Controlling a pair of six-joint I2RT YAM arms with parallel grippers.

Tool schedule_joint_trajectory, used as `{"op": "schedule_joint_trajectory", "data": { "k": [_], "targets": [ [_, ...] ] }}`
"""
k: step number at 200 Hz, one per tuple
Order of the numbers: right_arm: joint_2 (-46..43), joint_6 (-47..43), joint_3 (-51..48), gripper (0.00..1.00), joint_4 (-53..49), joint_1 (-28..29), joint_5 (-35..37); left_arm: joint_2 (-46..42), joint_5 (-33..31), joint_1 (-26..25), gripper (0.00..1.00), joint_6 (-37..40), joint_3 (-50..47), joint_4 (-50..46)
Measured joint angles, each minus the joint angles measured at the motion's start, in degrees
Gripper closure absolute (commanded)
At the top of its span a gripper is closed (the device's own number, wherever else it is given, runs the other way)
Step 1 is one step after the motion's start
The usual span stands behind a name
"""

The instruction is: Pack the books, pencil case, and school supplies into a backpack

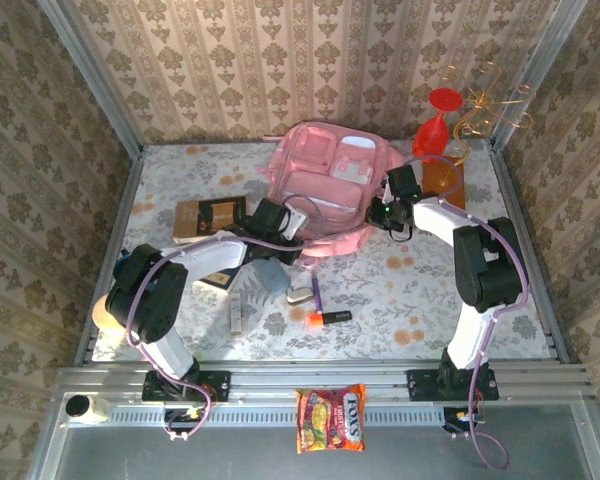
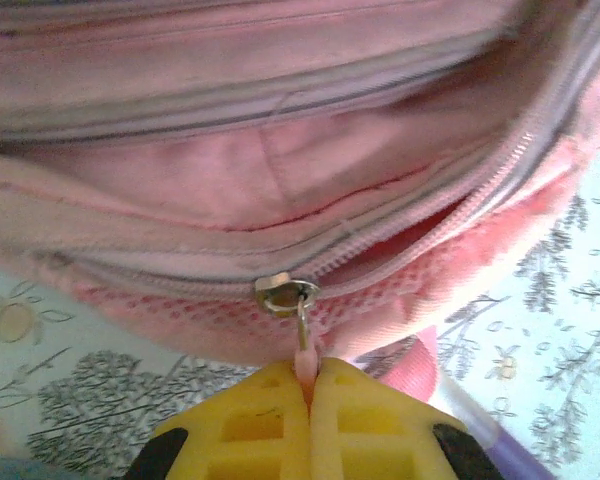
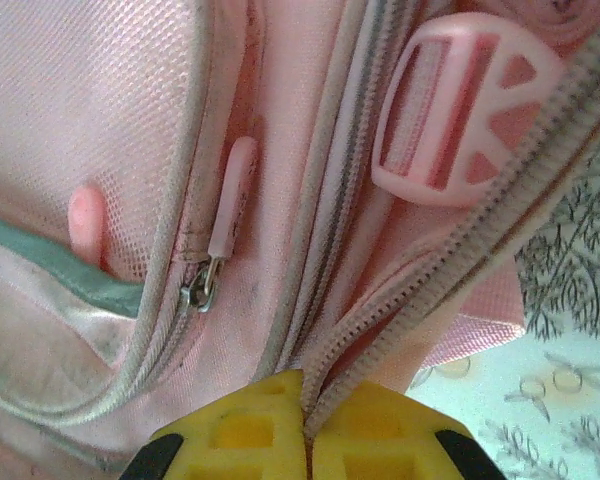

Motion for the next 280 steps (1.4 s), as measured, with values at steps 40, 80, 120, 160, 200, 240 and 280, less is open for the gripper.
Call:
{"op": "schedule_joint_trajectory", "data": {
  "k": [40, 80, 120, 160, 200, 240, 280],
  "targets": [
    [-3.0, -3.1, -0.3, 0.45, -2.5, 0.0, 5.6, 0.1, 1.7, -2.6, 1.0, -0.3, 0.5, 0.3],
    [-15.6, 0.2, -9.8, 0.2, -2.8, 1.5, 6.6, 0.6, 2.1, -3.2, 1.0, -0.2, 0.6, 0.4],
    [-16.1, 10.7, -16.9, 0.14, 3.9, 8.6, 5.2, 1.5, 2.1, -3.2, 1.0, -0.2, 1.0, 0.3],
    [-11.5, 17.4, -17.5, 0.44, 10.1, 10.6, 6.5, 1.5, 1.9, -3.2, 1.0, 0.2, 1.5, 0.3],
    [-10.6, 18.2, -17.5, 0.83, 11.3, 9.7, 9.2, 1.3, -0.8, -3.2, 1.0, 2.3, 0.3, 1.5],
    [-11.0, 15.1, -18.2, 0.95, 11.5, 5.7, 9.0, 0.9, -7.0, -3.6, 1.0, 4.9, -0.5, 2.0],
    [-12.0, 8.9, -16.5, 0.93, 7.7, 1.7, 7.6, 0.4, -9.8, -4.3, 1.0, 5.6, -1.2, 2.8]
  ]
}}
